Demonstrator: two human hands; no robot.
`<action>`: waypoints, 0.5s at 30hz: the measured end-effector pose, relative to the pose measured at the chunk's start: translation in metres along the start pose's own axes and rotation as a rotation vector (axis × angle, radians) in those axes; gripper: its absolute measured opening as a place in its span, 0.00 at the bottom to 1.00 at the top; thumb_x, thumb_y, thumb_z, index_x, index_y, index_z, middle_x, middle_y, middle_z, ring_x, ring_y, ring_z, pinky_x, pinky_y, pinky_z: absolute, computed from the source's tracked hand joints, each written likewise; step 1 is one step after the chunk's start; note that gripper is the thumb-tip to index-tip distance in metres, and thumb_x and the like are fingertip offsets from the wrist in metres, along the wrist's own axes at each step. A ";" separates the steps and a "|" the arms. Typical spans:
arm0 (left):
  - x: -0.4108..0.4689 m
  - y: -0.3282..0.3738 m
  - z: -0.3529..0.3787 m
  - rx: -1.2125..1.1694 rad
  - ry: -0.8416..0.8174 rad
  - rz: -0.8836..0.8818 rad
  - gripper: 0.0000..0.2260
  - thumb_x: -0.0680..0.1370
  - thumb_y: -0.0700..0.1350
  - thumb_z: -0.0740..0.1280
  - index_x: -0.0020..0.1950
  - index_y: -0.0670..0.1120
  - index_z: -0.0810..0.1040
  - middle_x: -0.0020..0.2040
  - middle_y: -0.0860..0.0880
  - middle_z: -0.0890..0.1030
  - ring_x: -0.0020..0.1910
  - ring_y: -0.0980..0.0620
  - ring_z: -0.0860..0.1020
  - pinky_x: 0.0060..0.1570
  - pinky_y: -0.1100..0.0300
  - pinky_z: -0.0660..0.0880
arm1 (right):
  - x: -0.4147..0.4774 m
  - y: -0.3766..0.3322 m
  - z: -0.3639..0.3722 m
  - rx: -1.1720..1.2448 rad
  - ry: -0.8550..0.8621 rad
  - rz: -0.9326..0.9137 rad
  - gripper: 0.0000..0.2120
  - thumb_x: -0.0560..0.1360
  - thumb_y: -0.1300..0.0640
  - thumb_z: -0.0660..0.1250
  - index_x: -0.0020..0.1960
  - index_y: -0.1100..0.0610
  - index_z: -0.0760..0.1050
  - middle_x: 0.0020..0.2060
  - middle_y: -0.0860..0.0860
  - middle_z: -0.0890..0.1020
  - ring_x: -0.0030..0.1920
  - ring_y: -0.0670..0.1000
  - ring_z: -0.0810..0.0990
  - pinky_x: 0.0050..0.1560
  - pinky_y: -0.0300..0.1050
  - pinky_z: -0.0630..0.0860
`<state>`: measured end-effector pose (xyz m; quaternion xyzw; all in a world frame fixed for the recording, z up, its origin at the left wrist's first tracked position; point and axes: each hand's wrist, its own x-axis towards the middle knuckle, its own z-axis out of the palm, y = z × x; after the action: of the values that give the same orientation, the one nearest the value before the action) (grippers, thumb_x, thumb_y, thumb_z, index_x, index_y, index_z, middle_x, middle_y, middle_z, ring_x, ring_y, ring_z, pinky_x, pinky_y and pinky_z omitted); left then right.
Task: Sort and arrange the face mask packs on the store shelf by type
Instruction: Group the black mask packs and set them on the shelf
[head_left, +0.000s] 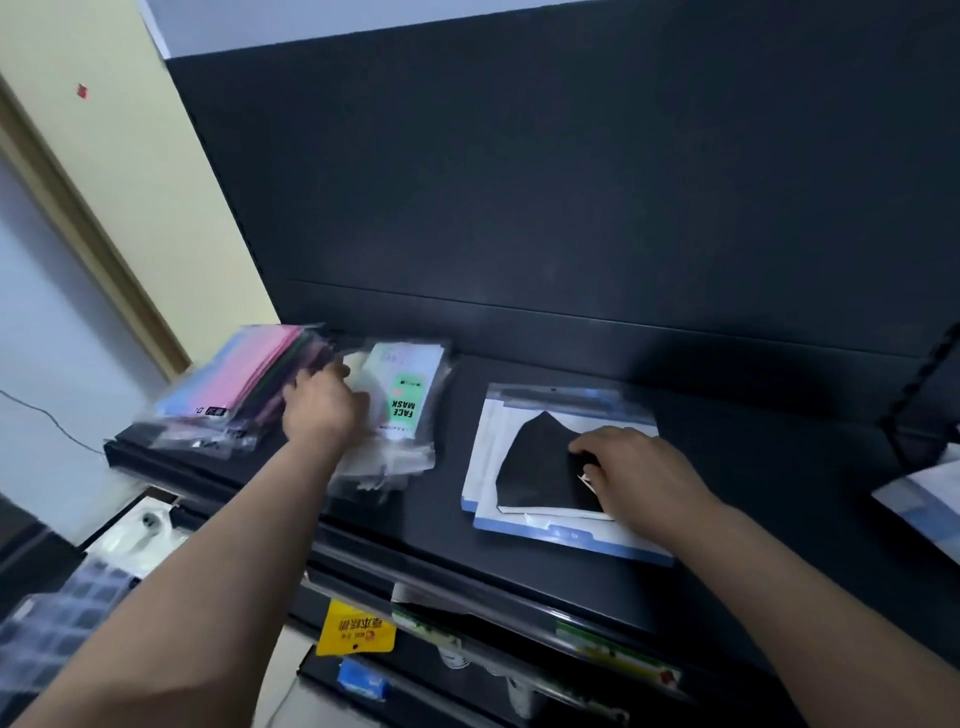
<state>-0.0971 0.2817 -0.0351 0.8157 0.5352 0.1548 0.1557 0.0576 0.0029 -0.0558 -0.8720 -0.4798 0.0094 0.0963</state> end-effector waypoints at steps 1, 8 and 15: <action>0.001 0.001 0.003 0.057 -0.002 -0.002 0.20 0.76 0.45 0.63 0.69 0.49 0.73 0.67 0.38 0.71 0.66 0.36 0.67 0.65 0.45 0.67 | 0.001 0.001 -0.001 -0.002 0.003 0.003 0.15 0.78 0.55 0.58 0.64 0.46 0.72 0.63 0.44 0.76 0.62 0.50 0.74 0.57 0.46 0.70; -0.026 0.071 0.016 0.021 0.131 0.273 0.17 0.76 0.39 0.61 0.62 0.50 0.78 0.62 0.44 0.76 0.63 0.39 0.69 0.57 0.47 0.70 | -0.005 0.018 -0.018 0.016 0.043 0.035 0.14 0.76 0.59 0.58 0.57 0.47 0.75 0.58 0.43 0.78 0.58 0.51 0.75 0.53 0.45 0.70; -0.112 0.185 0.062 -0.132 -0.150 0.574 0.13 0.76 0.42 0.63 0.58 0.51 0.80 0.58 0.47 0.81 0.60 0.44 0.76 0.58 0.54 0.73 | -0.057 0.096 -0.035 0.045 0.080 0.164 0.16 0.79 0.57 0.58 0.65 0.48 0.73 0.64 0.45 0.75 0.62 0.50 0.74 0.60 0.46 0.71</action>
<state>0.0390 0.1028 -0.0226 0.9309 0.2586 0.1664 0.1970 0.1107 -0.1002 -0.0432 -0.9056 -0.4025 -0.0068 0.1337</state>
